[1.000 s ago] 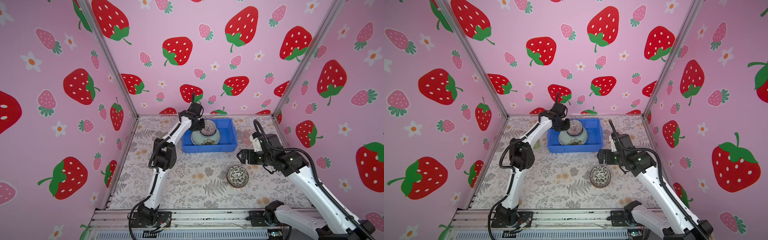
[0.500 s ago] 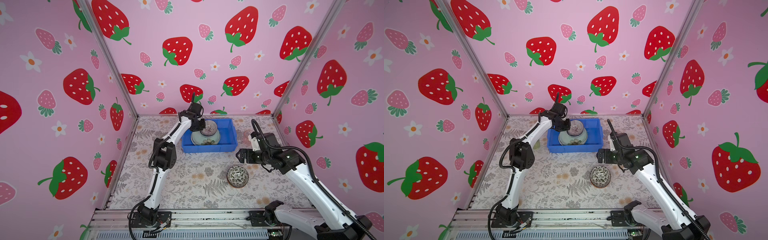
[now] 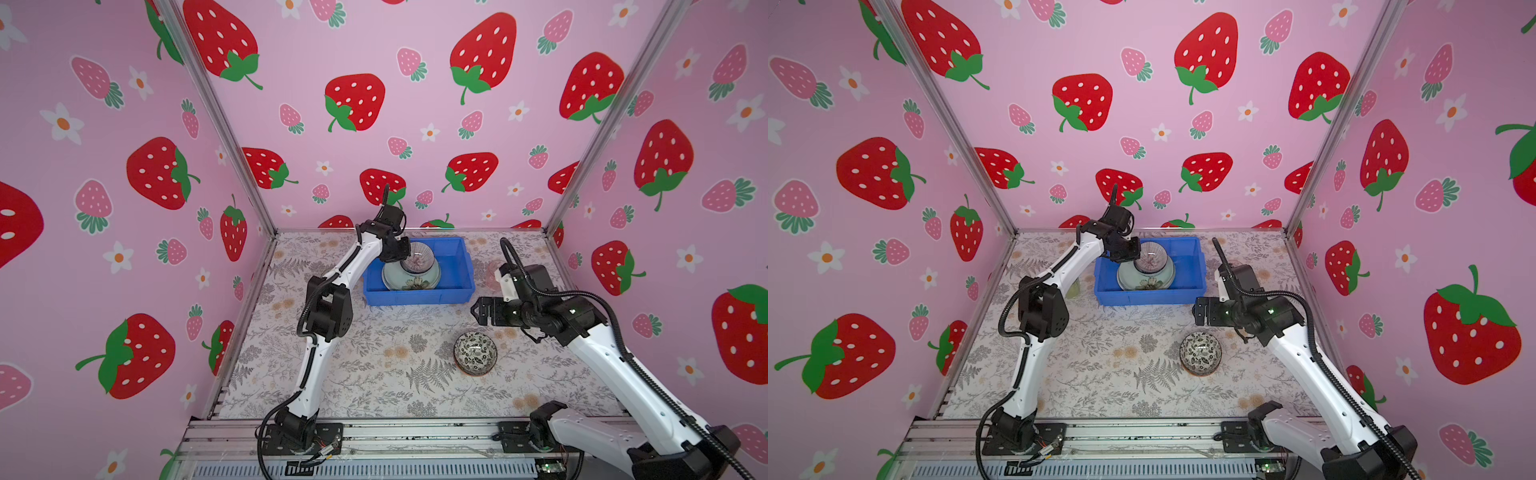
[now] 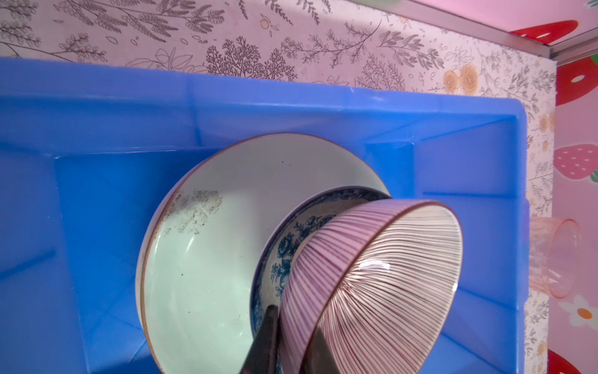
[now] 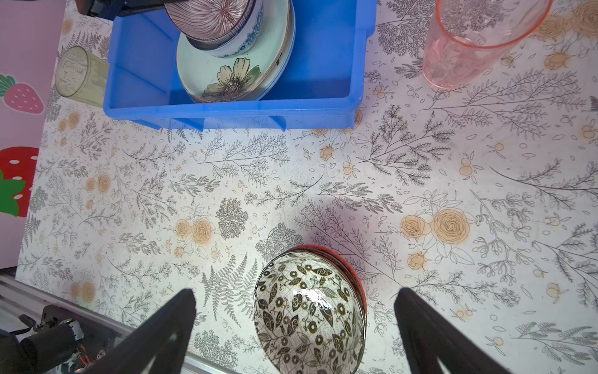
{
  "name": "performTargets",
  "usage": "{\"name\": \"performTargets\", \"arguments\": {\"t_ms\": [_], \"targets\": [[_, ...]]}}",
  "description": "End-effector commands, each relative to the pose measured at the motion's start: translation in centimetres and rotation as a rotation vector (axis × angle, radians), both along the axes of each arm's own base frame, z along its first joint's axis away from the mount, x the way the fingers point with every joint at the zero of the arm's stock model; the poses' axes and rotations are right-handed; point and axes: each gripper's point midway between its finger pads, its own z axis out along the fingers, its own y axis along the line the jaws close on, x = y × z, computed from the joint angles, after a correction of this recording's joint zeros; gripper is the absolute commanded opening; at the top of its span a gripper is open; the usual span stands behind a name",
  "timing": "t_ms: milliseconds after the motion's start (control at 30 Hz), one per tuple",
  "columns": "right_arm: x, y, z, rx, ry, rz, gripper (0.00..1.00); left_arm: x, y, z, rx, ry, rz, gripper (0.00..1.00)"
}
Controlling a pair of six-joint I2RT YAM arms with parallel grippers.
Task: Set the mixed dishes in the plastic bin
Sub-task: 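Lower the striped bowl into the bin onto the blue-and-white bowl with the left gripper, then open the left gripper and raise it while the right gripper reaches the leaf-patterned bowl stack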
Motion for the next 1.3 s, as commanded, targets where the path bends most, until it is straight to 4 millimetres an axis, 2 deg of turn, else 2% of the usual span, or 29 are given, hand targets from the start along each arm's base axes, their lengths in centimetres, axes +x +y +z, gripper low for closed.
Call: {"name": "performTargets", "arguments": {"t_ms": [0, 233, 367, 467, 733, 800, 933, 1067, 1267], "targets": [[0.2, 0.0, 0.2, 0.000, -0.012, 0.006, 0.99, 0.5, -0.9, 0.5, -0.041, -0.018, -0.019, 0.19], [0.0, 0.1, 0.0, 0.003, -0.004, 0.010, 0.99, 0.4, -0.9, 0.6, -0.044, -0.019, -0.023, 0.24], [0.1, 0.0, 0.1, 0.003, -0.005, 0.007, 0.99, 0.2, -0.9, 0.8, -0.048, -0.019, -0.025, 0.32], [0.1, -0.1, 0.0, 0.000, -0.003, 0.001, 0.99, 0.0, -0.9, 1.3, -0.052, -0.025, -0.031, 0.43], [0.2, -0.1, 0.7, 0.005, -0.020, 0.000, 0.99, -1.1, -0.2, 3.1, -0.031, -0.040, -0.045, 0.85], [0.1, 0.0, 0.5, 0.000, -0.010, 0.005, 0.99, -1.4, 0.2, 3.8, -0.021, -0.045, -0.046, 0.91], [0.1, -0.6, 0.2, -0.016, -0.003, -0.021, 0.99, -2.4, 1.2, 6.2, 0.004, -0.076, -0.045, 0.96], [-0.1, -1.2, -0.4, -0.047, 0.006, -0.038, 0.99, -4.0, 2.6, 8.8, 0.041, -0.110, -0.044, 0.97], [-1.0, -2.2, -2.1, -0.117, 0.071, -0.037, 0.99, -9.1, 5.8, 9.9, 0.087, -0.123, -0.027, 0.97]]}}
